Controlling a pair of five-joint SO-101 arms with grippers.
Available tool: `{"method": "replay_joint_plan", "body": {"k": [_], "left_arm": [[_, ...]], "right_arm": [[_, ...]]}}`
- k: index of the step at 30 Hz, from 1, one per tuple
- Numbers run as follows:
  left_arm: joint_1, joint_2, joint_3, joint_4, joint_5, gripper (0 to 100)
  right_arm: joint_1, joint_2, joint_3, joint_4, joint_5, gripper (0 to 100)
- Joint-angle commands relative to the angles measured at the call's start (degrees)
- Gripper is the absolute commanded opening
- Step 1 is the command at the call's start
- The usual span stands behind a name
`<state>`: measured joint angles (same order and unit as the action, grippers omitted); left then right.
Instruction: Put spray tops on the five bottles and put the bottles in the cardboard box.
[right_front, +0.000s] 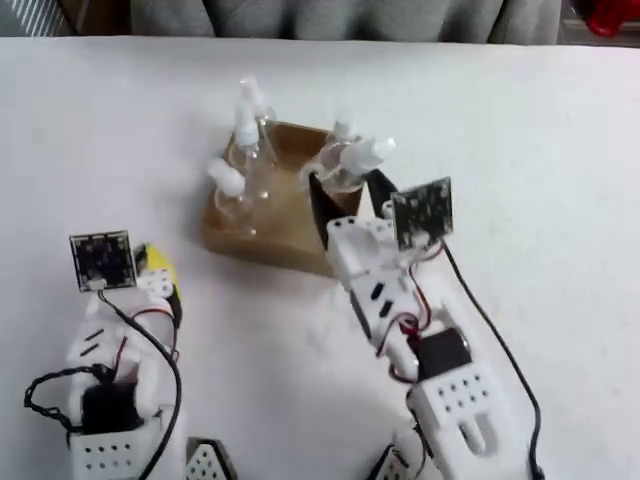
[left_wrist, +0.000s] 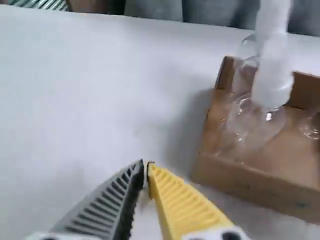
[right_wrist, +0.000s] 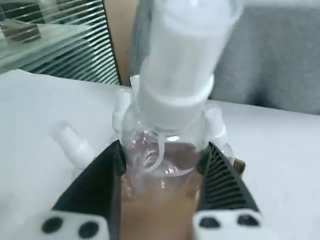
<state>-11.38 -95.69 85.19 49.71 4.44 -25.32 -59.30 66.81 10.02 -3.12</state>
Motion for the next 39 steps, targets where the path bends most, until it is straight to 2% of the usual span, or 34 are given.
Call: {"method": "replay_joint_plan", "body": {"k": [1, 7, 10, 12, 17, 23, 39], "left_arm": [[-3.5, -1.2, 4.9, -6.7, -1.0, 2], [-3.2, -1.2, 12.1, -12.7, -1.0, 2], [-3.3, -1.1, 12.2, -12.7, -1.1, 2], [-3.3, -1.1, 12.2, -11.7, -3.8, 2], [-3.3, -1.1, 12.2, -9.9, -8.4, 2], [-3.3, -1.1, 12.2, -9.8, -8.6, 2], [-3.2, -1.1, 12.2, -9.8, -8.6, 2]], "right_arm": [[0.9, 6.4, -2.7, -5.3, 0.3, 1.6], [1.0, 16.0, -2.9, -11.1, 0.4, 1.6], [1.8, 20.3, -3.2, -14.3, 4.4, 1.6], [2.4, 23.0, -4.4, -15.0, 5.5, 1.6], [4.5, 28.9, -8.4, -14.4, 5.9, 1.6], [5.2, 33.0, -13.7, -4.5, 5.9, 1.6], [4.9, 42.2, -14.1, -5.4, 6.0, 1.6]]}}
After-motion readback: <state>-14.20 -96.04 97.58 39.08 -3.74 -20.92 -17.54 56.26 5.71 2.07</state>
